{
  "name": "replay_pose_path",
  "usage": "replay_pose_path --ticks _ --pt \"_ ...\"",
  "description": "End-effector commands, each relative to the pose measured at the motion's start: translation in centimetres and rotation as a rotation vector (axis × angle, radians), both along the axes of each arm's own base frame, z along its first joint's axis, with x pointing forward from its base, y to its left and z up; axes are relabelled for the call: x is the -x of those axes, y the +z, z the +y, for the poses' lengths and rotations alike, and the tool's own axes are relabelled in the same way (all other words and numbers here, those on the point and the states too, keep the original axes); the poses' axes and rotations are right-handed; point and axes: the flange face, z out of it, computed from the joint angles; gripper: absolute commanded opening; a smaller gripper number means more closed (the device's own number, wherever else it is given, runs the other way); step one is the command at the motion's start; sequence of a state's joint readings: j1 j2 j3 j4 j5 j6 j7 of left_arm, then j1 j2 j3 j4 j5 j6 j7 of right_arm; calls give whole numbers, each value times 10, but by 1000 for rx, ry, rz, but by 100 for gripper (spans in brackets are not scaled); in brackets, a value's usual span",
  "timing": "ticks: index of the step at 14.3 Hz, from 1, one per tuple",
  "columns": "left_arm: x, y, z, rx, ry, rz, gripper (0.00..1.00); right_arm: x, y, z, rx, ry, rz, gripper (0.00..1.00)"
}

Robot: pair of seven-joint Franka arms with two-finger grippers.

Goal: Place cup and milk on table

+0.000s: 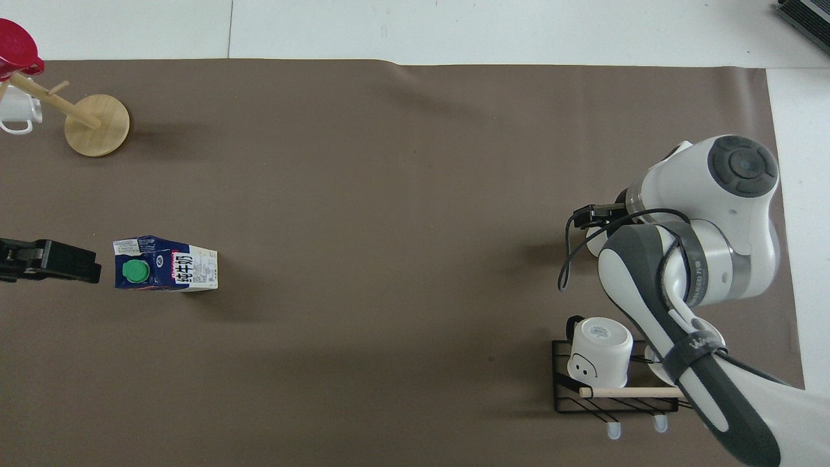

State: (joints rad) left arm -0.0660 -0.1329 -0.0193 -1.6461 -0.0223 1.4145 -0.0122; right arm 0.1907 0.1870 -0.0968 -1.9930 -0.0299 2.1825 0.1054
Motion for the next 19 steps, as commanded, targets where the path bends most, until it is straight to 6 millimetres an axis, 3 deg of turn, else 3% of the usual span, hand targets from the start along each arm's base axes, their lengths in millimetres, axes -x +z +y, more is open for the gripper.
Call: replay_pose_path --ticks 1,7,8,10,14,16,19 --pt "1 5 0 1 2 1 100 6 -14 -1 -13 -24 -3 100" --pt "1 5 0 1 2 3 100 6 -35 -8 -12 -36 1 100" --pt "1 5 0 1 2 1 100 6 -34 -8 -13 -40 0 93" --pt "1 5 0 1 2 1 100 6 -34 -7 -14 -55 -1 58" --pt "1 5 0 1 2 1 100 6 -33 -7 -13 -54 1 26" --pt "1 5 0 1 2 4 100 5 -33 -7 -14 -57 -1 0" --pt "1 5 0 1 2 3 100 3 -31 -6 -33 -69 -4 0"
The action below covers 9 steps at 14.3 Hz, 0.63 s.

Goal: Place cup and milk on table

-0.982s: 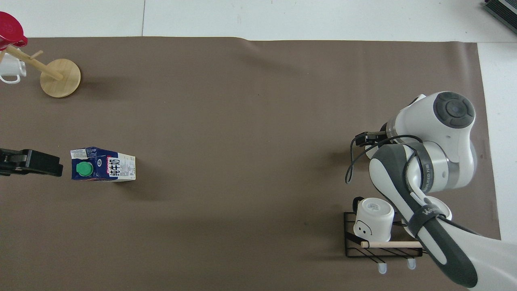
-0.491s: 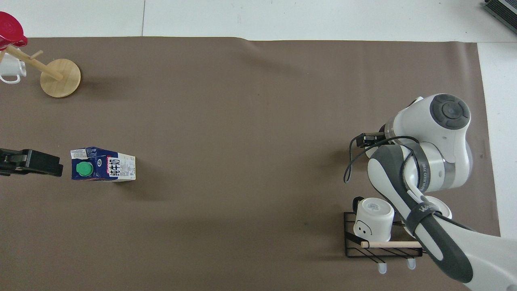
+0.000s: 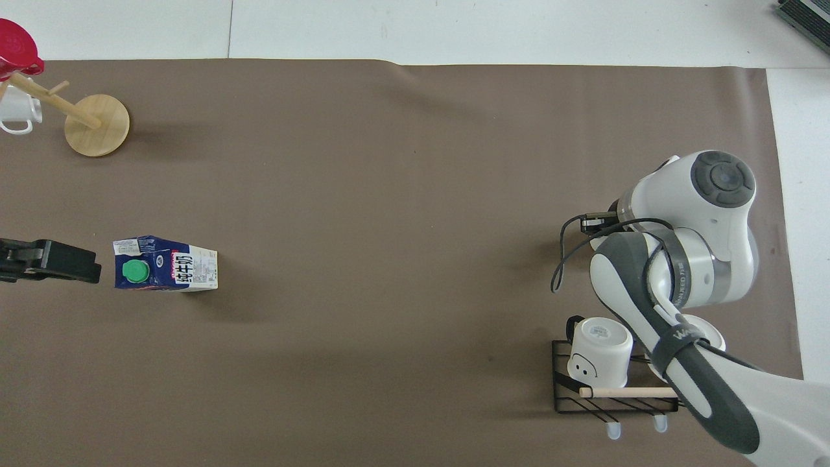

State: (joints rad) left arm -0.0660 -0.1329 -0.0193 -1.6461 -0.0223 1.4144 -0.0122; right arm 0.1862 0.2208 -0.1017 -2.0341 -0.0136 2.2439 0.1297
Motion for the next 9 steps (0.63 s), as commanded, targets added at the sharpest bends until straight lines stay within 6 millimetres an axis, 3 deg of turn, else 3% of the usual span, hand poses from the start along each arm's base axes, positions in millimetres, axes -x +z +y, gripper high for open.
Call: replay_pose_path --ticks 1,3,7,9 --pt "1 5 0 1 2 1 100 0 1 0 -24 -31 -16 0" --pt "1 5 0 1 2 1 100 -2 6 2 -27 -40 -20 0" --pt "1 5 0 1 2 1 100 -6 48 10 -39 -121 -49 0" --pt "1 5 0 1 2 1 100 -1 72 24 -45 -113 -49 0"
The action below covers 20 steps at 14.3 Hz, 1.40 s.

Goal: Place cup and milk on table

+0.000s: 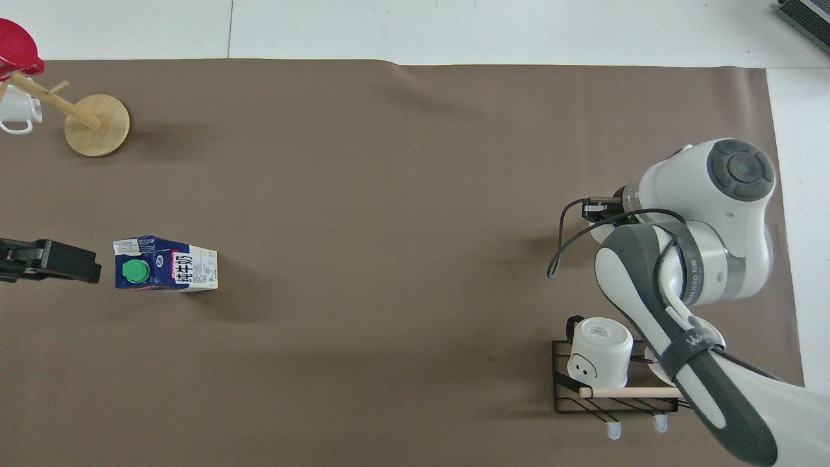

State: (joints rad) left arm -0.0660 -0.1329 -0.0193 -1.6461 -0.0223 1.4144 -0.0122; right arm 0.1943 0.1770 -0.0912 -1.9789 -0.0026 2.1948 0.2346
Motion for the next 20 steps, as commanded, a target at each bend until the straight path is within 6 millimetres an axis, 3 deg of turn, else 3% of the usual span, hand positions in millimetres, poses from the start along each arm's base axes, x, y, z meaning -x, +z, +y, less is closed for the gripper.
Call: replay_pose_path --ticks 1,3,8,16,20 --pt "1 5 0 1 2 1 100 7 36 14 -23 -27 18 0" --pt "1 5 0 1 2 1 100 7 51 35 -21 -35 35 0" --pt "1 5 0 1 2 1 100 24 58 120 -24 -105 25 0" --pt "2 5 0 1 2 4 100 52 39 230 -45 -156 1 0" --pt "2 8 0 3 -6 -7 100 63 18 268 -56 -167 -14 0"
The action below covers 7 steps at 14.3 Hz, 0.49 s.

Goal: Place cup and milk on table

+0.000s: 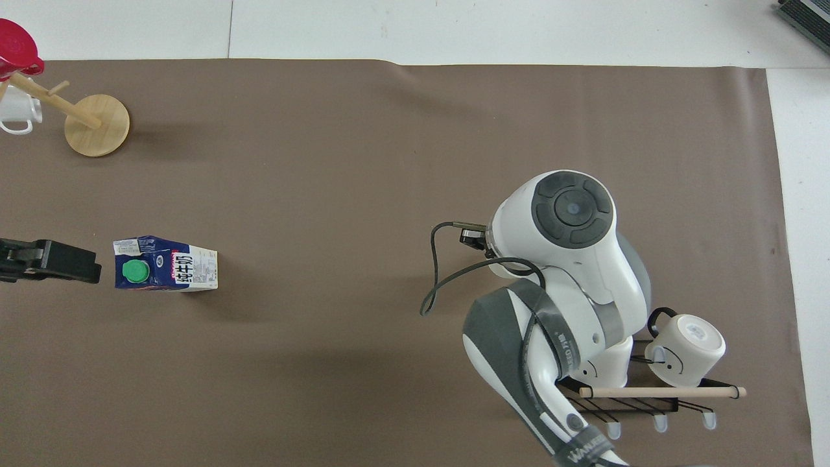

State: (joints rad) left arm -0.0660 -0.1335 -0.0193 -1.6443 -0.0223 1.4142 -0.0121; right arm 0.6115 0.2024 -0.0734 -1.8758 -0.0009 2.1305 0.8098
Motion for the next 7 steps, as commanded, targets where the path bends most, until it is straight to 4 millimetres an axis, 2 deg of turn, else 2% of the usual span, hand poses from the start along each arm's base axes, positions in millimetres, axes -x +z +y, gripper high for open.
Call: replay_pose_path --ticks 1,4,6,7 --pt "2 7 -1 3 -9 -3 100 1 -17 24 -21 -32 -2 0" --pt "6 3 -1 3 -4 -1 100 11 -36 47 -24 -25 -7 0" --pt "6 -6 3 3 6 2 100 13 -45 45 -23 -24 -6 0" --pt "6 -10 11 4 20 -9 100 16 -50 44 -16 -18 2 0"
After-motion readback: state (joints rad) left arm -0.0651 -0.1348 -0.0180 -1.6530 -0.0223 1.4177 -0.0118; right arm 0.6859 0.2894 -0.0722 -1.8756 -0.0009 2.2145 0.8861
